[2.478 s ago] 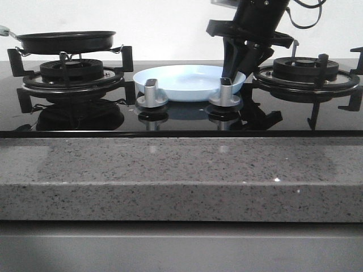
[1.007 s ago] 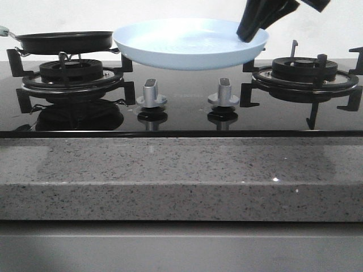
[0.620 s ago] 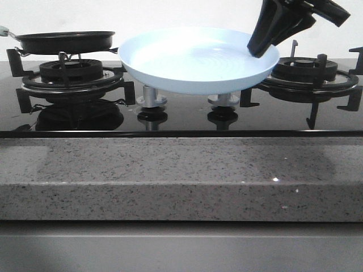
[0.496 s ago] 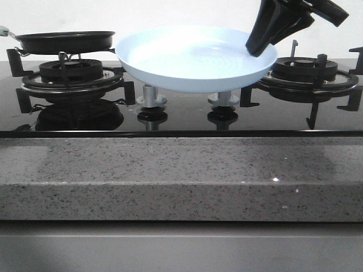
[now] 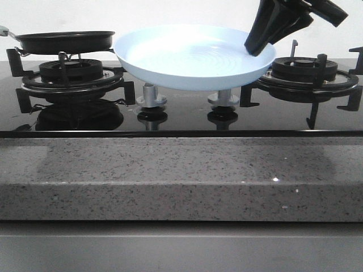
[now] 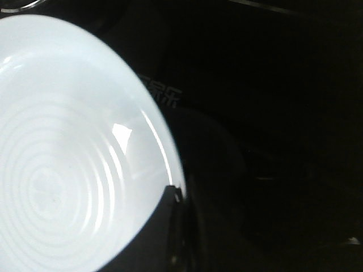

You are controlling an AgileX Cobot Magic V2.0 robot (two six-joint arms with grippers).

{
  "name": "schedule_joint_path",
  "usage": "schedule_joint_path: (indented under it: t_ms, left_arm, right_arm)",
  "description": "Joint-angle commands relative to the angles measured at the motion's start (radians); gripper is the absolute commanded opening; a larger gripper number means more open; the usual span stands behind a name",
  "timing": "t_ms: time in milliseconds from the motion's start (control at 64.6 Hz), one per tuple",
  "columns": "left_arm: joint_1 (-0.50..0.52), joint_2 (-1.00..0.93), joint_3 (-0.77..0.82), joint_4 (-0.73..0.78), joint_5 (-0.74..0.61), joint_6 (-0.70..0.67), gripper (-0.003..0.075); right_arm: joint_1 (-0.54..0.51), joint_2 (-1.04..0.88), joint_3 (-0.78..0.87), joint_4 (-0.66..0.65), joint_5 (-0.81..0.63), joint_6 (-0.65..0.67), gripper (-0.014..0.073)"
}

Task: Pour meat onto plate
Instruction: 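Grasp the pale green handle of the black frying pan with the left gripper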

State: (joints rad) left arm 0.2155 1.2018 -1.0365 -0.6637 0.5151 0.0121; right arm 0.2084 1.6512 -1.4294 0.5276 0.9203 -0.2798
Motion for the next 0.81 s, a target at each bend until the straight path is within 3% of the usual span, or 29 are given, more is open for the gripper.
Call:
schedule_joint_path:
  t_ms: [0, 294, 790]
  left_arm:
    - [0.037, 0.092, -0.133, -0.098, 0.074, 0.052, 0.0514]
    - [0.103, 0.364, -0.314, -0.514, 0.268, 0.276, 0.0513]
    - [0.084, 0.563, -0.463, -0.552, 0.244, 0.279, 0.0513]
  right_arm:
    - [0.003, -0.055, -0.023, 0.04, -0.029, -0.012, -0.006]
    - [0.003, -0.055, -0.023, 0.04, -0.029, -0.012, -0.006]
    - [0.003, -0.055, -0.023, 0.04, -0.029, -0.012, -0.006]
